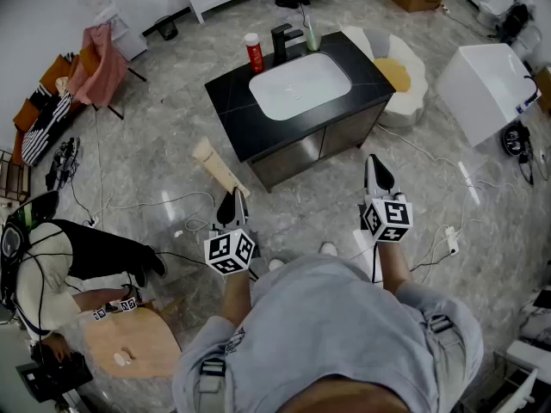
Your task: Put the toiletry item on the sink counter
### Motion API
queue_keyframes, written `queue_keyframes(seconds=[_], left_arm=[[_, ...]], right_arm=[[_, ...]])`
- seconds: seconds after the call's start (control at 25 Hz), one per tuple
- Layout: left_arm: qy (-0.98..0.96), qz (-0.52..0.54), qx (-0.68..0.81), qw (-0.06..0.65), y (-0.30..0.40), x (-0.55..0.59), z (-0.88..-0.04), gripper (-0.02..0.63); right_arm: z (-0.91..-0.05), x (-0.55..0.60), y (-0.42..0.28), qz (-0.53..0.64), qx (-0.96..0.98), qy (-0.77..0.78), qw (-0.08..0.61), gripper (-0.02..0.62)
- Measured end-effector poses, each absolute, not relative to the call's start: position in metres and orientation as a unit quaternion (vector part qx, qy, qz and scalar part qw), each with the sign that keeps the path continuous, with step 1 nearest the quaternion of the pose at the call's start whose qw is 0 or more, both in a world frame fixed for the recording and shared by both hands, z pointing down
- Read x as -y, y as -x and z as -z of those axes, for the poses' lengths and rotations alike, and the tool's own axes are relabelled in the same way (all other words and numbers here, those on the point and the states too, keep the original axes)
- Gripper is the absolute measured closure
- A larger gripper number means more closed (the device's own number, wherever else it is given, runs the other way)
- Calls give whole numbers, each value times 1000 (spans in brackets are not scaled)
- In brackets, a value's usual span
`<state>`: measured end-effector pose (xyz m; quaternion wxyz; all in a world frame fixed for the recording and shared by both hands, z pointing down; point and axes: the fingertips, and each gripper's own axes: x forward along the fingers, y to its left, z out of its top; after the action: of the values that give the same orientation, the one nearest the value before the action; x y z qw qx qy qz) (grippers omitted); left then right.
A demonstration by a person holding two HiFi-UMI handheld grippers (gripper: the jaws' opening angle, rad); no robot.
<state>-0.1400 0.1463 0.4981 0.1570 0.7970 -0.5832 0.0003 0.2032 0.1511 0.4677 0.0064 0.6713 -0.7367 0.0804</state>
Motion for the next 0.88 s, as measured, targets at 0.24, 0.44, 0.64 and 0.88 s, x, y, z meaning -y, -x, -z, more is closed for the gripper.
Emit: queue_keyframes(seconds=[0.24,0.44,0.64,0.88], left_arm=[[-797,-3,583,158,136,-145,-499,569],[-797,-6,583,157,133,-150,-498,569],[-798,-7,582,157,129,-153,-497,569],[-798,-8,582,156,124,-157,-499,569]], right_arm=[[-469,-151,-205,-79,739,-668,10,591],[-468,-155,-208,-79,738,-670,8,591],[-469,-158,-212,-81,736,-672,7,591],[-473,-163,-212,-88,742,-665,2,591]])
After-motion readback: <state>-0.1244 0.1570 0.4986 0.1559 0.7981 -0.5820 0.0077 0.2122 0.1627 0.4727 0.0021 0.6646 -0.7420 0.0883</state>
